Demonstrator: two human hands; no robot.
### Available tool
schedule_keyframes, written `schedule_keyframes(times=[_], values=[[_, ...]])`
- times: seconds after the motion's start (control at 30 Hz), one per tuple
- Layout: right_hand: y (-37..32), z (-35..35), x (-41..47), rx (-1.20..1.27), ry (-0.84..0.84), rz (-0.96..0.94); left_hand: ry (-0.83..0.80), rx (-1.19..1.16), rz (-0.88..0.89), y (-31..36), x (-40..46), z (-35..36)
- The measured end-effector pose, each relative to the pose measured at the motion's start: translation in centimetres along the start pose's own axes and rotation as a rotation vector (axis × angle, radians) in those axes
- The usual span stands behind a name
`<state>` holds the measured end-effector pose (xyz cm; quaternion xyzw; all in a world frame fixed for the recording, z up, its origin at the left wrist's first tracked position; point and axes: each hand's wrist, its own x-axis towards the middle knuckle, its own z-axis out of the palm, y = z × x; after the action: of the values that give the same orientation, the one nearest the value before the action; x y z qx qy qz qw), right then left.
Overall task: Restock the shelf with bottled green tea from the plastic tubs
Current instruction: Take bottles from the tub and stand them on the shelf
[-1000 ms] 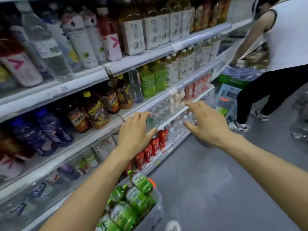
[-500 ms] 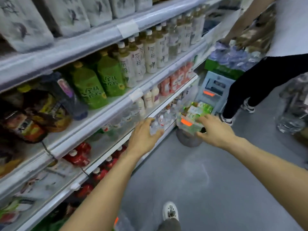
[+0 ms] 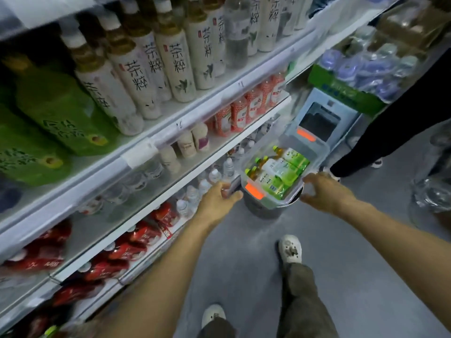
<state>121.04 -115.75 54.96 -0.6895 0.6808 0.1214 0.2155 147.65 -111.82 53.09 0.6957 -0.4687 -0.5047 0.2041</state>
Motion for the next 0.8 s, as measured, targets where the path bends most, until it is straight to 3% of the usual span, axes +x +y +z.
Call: schedule_keyframes(times=[0.4, 0.8], values=[[9.3, 3.8, 24.5, -0.015, -0.346, -0.119, 0.045, -0.391, -0.449, 3.0, 18.9, 18.3], [8.5, 13.9, 33.8, 0.052, -0.388, -0.129, 0.342, -0.306, -0.693, -0.5, 29.3, 27.0]])
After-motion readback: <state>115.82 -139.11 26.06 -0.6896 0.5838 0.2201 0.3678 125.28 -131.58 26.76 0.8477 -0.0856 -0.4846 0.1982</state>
